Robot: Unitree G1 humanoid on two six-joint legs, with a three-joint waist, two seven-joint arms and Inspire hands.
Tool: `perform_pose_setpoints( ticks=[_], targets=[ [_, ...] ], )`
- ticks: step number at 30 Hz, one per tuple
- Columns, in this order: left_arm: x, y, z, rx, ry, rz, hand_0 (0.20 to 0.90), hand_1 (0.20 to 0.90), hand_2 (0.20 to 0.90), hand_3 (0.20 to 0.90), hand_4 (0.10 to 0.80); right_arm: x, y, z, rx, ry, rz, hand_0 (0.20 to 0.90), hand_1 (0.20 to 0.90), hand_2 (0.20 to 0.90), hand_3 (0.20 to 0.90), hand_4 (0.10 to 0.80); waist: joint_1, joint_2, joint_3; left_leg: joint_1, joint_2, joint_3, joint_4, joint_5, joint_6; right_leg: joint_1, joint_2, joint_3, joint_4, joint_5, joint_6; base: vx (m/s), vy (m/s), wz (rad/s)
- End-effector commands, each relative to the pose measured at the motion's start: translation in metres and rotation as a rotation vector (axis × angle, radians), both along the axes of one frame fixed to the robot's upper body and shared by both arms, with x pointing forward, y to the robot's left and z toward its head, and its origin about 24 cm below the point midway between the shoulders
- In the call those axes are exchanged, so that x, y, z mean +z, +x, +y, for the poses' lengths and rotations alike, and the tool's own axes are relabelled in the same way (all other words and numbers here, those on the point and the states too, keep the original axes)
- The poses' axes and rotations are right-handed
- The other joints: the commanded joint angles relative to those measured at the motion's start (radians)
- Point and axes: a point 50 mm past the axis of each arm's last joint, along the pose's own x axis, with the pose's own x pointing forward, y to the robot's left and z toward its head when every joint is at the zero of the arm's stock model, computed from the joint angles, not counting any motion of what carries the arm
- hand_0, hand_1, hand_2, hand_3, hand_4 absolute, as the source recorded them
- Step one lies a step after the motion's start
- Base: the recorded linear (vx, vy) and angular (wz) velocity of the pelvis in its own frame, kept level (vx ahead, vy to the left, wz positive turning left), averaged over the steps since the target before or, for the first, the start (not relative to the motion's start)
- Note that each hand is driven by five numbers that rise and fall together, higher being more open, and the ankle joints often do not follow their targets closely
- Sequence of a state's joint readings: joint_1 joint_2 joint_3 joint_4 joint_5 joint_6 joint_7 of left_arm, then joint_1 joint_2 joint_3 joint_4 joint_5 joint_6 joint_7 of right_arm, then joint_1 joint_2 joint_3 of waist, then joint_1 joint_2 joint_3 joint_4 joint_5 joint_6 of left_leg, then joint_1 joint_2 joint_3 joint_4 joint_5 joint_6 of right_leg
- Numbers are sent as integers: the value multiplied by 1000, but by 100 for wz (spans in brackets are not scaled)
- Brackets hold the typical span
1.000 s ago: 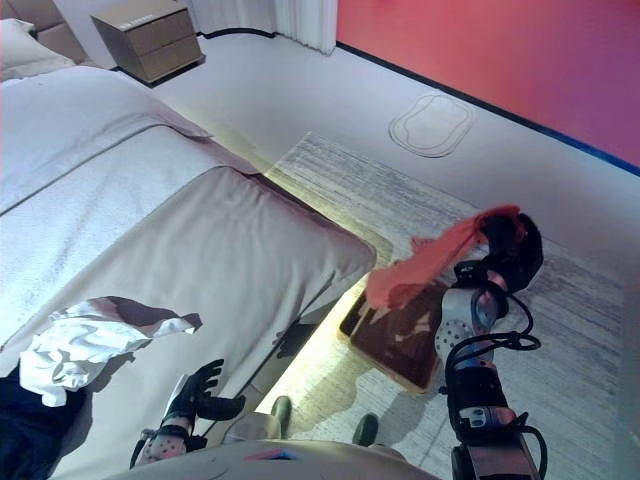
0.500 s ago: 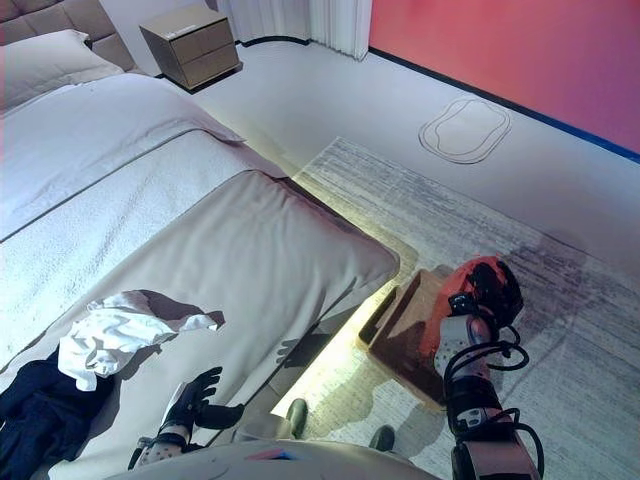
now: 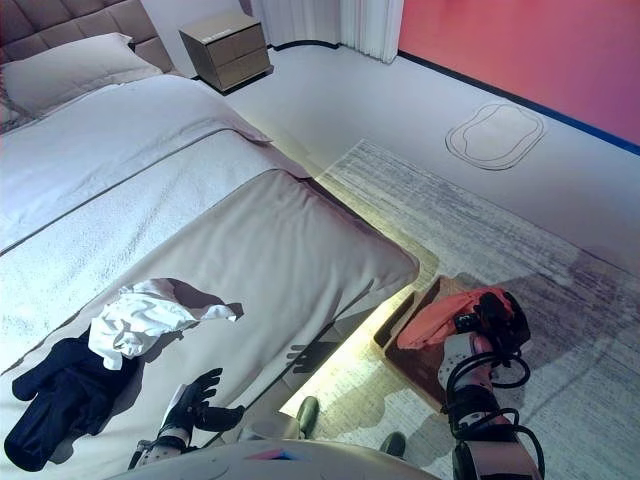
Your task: Pick up the clothes from the bed and place them into the basket
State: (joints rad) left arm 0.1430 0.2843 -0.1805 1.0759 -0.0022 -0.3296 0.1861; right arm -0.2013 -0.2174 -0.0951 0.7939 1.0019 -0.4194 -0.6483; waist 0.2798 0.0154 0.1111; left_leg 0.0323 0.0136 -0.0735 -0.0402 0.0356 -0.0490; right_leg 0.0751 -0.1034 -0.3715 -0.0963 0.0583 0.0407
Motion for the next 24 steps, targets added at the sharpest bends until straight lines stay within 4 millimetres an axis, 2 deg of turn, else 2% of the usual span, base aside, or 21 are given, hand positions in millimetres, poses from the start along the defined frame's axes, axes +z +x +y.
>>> perform_pose_setpoints(
  ticks=[1,4,5,6,7,24],
  targets=[
    [10,17,15,-20,26,-81,900,900,900,900,800,49,15,-37,-51,-196,-216,300,300,300,200,100,31,-7,-30,-90,7,-3,-14,41,-30,80,-23,-71,53,-85,38,0,0,0],
    [10,17,14,-23,21,-83,900,900,900,900,800,49,15,-39,-48,-200,-210,300,300,300,200,100,31,-4,-30,-93,7,-5,-10,40,-30,78,-24,-73,57,-88,37,0,0,0],
    [10,18,13,-27,20,-86,900,900,900,900,800,46,14,-39,-40,-188,-207,568,568,568,513,413,32,-2,-29,-96,6,-7,-7,40,-31,77,-24,-74,59,-89,36,0,0,0],
    [10,18,13,-26,21,-86,900,900,900,900,800,45,14,-40,-39,-186,-202,655,655,655,615,515,32,-1,-29,-97,5,-8,-6,40,-31,76,-24,-75,60,-90,35,0,0,0],
    [10,17,13,-23,21,-85,900,900,900,900,800,44,13,-41,-39,-184,-195,900,900,900,900,800,32,0,-29,-97,5,-8,-5,40,-31,77,-25,-76,60,-90,35,0,0,0],
    [7,10,16,-2,18,-52,900,900,900,900,800,28,4,-41,-16,-144,-160,900,900,900,900,800,38,-2,-37,-91,7,-17,-11,45,-37,88,-14,-88,63,-104,25,-2,-2,1]
  ],
)
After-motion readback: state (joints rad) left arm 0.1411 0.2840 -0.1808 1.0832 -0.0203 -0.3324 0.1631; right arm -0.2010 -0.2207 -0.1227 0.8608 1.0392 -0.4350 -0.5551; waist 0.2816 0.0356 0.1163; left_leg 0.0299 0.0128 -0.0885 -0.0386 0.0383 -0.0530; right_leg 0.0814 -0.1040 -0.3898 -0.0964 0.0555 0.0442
